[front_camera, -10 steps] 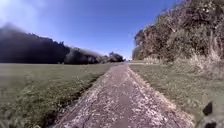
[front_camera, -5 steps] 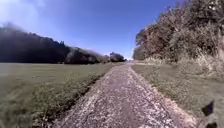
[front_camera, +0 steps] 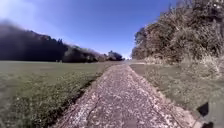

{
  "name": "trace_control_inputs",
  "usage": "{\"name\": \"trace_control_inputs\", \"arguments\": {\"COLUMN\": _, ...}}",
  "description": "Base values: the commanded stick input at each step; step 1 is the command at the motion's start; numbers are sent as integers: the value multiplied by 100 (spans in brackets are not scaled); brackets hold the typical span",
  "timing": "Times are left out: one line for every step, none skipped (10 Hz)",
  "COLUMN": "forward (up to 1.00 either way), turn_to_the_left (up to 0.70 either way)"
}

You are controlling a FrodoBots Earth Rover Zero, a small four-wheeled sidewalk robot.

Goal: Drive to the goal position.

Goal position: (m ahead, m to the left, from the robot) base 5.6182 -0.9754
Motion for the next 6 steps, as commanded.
{"name": "trace_control_inputs", "arguments": {"forward": 70, "turn_to_the_left": -19}}
{"name": "trace_control_inputs", "arguments": {"forward": 70, "turn_to_the_left": -23}}
{"name": "trace_control_inputs", "arguments": {"forward": 70, "turn_to_the_left": 0}}
{"name": "trace_control_inputs", "arguments": {"forward": 70, "turn_to_the_left": 0}}
{"name": "trace_control_inputs", "arguments": {"forward": 70, "turn_to_the_left": 0}}
{"name": "trace_control_inputs", "arguments": {"forward": 70, "turn_to_the_left": 0}}
